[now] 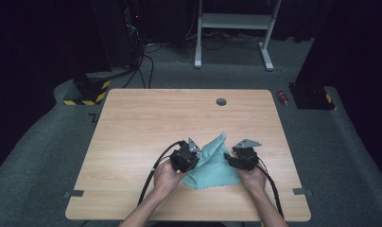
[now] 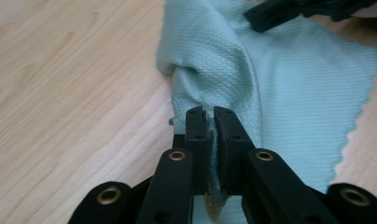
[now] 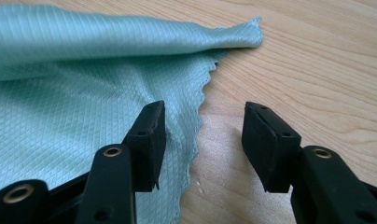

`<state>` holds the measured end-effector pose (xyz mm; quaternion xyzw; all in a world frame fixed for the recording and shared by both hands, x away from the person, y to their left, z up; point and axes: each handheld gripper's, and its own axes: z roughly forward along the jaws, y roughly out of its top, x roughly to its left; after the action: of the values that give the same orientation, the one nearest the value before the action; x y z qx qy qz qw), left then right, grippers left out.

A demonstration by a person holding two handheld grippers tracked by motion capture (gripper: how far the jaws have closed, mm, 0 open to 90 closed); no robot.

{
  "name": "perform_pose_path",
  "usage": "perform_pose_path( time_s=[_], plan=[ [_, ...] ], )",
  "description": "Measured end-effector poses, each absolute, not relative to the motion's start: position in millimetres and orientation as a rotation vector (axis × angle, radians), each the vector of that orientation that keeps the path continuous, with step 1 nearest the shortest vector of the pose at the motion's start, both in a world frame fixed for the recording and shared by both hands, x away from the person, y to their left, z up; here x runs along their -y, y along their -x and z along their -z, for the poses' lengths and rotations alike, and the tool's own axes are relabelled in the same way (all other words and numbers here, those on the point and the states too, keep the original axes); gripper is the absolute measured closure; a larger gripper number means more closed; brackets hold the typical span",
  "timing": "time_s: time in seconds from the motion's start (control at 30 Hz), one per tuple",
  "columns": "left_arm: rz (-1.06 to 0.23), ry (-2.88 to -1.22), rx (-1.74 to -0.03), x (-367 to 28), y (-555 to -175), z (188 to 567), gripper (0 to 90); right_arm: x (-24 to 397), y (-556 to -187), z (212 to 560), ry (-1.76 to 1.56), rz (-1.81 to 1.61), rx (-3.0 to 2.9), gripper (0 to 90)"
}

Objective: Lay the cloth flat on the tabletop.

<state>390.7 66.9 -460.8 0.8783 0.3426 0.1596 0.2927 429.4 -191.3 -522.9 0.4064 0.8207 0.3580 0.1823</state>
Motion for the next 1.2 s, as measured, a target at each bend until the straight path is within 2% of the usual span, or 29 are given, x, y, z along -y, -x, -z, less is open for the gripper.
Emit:
perform_pose_path(
  time_s=[0.07,0.17,0.2,0.33,0.43,0.5,0.7,0.77,0.87,0.9,1.13,1.2],
  plan=[
    [-0.499,-2.350,-0.955,-75,-395,462,83.9,191,-429,523,-1.149,-1.011,-2.316,49.7],
    [-0.471,-2.313,-1.057,-88,-405,465,82.1,191,-429,523,-1.149,-1.011,-2.316,49.7],
    [-0.483,-2.308,-1.066,-89,-407,465,79.7,191,-429,523,-1.147,-1.010,-2.316,49.7],
    [-0.536,-2.302,-1.102,-83,-418,467,59.9,191,-429,523,-1.147,-1.010,-2.316,49.7],
    [-0.512,-2.347,-1.142,-76,-431,476,54.2,191,-429,523,-1.146,-1.010,-2.316,49.7],
    [-0.481,-2.356,-1.164,-73,-438,483,53.6,191,-429,523,-1.146,-1.010,-2.316,49.7],
    [-0.410,-2.367,-1.189,-73,-443,495,58.8,191,-429,523,-1.146,-1.010,-2.316,49.8],
    [-0.387,-2.371,-1.175,-73,-445,495,66.6,191,-429,523,-1.145,-1.010,-2.316,49.7],
    [-0.405,-2.410,-1.153,-70,-447,493,83.5,191,-429,523,-1.146,-1.010,-2.316,49.7],
    [-0.412,-2.412,-1.148,-70,-447,491,85.3,191,-429,523,-1.146,-1.010,-2.316,49.8],
    [-0.485,-2.308,-1.056,-65,-437,457,86.5,191,-429,523,-1.148,-1.011,-2.316,49.7],
    [-0.419,-2.323,-0.965,-56,-428,454,86.0,191,-429,523,-1.147,-1.011,-2.316,49.7]
  ],
)
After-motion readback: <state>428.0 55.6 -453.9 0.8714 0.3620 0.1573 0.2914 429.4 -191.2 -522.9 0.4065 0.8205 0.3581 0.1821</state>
